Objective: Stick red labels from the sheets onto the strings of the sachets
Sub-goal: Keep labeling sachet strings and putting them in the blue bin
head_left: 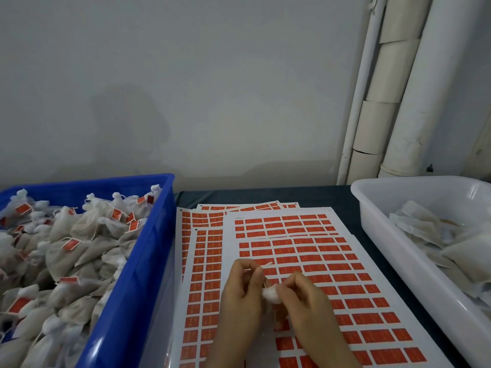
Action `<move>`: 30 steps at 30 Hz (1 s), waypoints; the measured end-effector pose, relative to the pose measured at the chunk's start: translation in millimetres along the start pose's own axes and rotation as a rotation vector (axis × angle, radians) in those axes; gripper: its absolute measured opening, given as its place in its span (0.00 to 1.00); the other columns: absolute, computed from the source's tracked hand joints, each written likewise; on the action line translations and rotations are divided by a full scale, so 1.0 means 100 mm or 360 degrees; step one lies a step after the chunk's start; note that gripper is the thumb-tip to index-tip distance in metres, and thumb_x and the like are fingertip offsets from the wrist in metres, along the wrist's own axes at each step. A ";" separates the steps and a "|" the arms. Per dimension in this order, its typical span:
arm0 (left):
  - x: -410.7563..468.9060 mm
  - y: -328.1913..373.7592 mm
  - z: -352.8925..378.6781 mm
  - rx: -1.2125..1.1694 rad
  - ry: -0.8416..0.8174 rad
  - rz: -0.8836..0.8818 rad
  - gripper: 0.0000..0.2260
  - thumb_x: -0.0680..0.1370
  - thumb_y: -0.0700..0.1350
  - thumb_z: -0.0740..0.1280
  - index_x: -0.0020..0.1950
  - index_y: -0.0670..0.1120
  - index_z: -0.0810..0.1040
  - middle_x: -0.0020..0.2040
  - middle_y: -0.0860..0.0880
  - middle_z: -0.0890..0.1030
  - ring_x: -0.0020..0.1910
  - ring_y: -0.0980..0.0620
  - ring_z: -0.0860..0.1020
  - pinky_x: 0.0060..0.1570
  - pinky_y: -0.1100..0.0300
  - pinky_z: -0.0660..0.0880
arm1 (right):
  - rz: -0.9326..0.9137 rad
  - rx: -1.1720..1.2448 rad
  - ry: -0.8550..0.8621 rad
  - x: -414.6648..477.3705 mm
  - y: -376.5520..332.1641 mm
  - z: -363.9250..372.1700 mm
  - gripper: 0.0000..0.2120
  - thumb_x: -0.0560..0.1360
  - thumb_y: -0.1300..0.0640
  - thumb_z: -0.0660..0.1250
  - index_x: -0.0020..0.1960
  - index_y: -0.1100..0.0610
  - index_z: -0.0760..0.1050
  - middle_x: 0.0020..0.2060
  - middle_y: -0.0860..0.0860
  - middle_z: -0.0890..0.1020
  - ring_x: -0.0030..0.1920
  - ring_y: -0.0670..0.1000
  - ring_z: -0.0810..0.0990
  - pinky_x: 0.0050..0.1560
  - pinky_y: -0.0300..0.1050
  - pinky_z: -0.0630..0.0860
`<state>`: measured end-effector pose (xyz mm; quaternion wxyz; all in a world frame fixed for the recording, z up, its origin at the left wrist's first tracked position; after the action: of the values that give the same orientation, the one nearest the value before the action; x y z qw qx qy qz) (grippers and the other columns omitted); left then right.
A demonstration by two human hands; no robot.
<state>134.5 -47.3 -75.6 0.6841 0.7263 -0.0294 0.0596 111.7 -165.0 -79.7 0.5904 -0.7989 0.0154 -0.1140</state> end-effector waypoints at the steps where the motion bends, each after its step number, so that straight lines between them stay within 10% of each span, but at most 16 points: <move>1: 0.00 0.01 0.00 -0.0007 -0.0025 -0.0004 0.02 0.79 0.45 0.62 0.47 0.50 0.74 0.37 0.55 0.82 0.35 0.60 0.81 0.29 0.71 0.73 | 0.0012 0.0006 0.0008 0.00 0.01 0.00 0.07 0.75 0.55 0.64 0.39 0.50 0.73 0.33 0.41 0.80 0.39 0.40 0.80 0.36 0.26 0.73; 14: -0.05 0.02 0.09 -0.0058 -0.0375 -0.0037 0.05 0.78 0.43 0.64 0.44 0.48 0.79 0.38 0.55 0.83 0.39 0.57 0.82 0.35 0.70 0.76 | 0.0232 0.0256 0.0162 0.06 -0.02 -0.11 0.04 0.73 0.52 0.67 0.39 0.48 0.78 0.32 0.40 0.82 0.37 0.41 0.81 0.29 0.27 0.72; 22: -0.08 0.00 0.11 0.0033 -0.0456 -0.0139 0.09 0.73 0.60 0.64 0.48 0.57 0.76 0.44 0.64 0.81 0.45 0.66 0.79 0.35 0.76 0.74 | 0.0365 0.0308 0.0259 0.08 0.06 -0.14 0.09 0.75 0.50 0.62 0.43 0.53 0.77 0.30 0.47 0.81 0.34 0.48 0.80 0.39 0.39 0.79; 26: -0.11 -0.01 0.14 0.0066 -0.0502 -0.0124 0.15 0.68 0.47 0.76 0.50 0.58 0.76 0.45 0.61 0.83 0.46 0.60 0.82 0.38 0.71 0.77 | 0.0582 0.0841 0.0194 0.07 0.09 -0.17 0.11 0.77 0.54 0.59 0.44 0.57 0.79 0.38 0.54 0.84 0.40 0.54 0.84 0.41 0.48 0.81; 30: -0.09 0.02 0.11 0.0038 -0.0395 -0.0036 0.18 0.66 0.46 0.77 0.51 0.58 0.75 0.43 0.58 0.83 0.45 0.59 0.81 0.39 0.71 0.76 | 0.0718 0.1499 0.0057 0.07 0.03 -0.16 0.17 0.79 0.57 0.56 0.38 0.64 0.78 0.25 0.56 0.71 0.24 0.50 0.70 0.37 0.44 0.80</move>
<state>125.8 -58.8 -75.0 0.6672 0.7365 -0.1050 -0.0382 115.9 -182.5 -77.2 0.8953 -0.4214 0.1444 0.0077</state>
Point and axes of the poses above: each hand's wrist, its own x-axis towards the middle knuckle, its own z-axis out of the palm, y = z × x, the point moved 3 cm from there along x, towards the middle knuckle
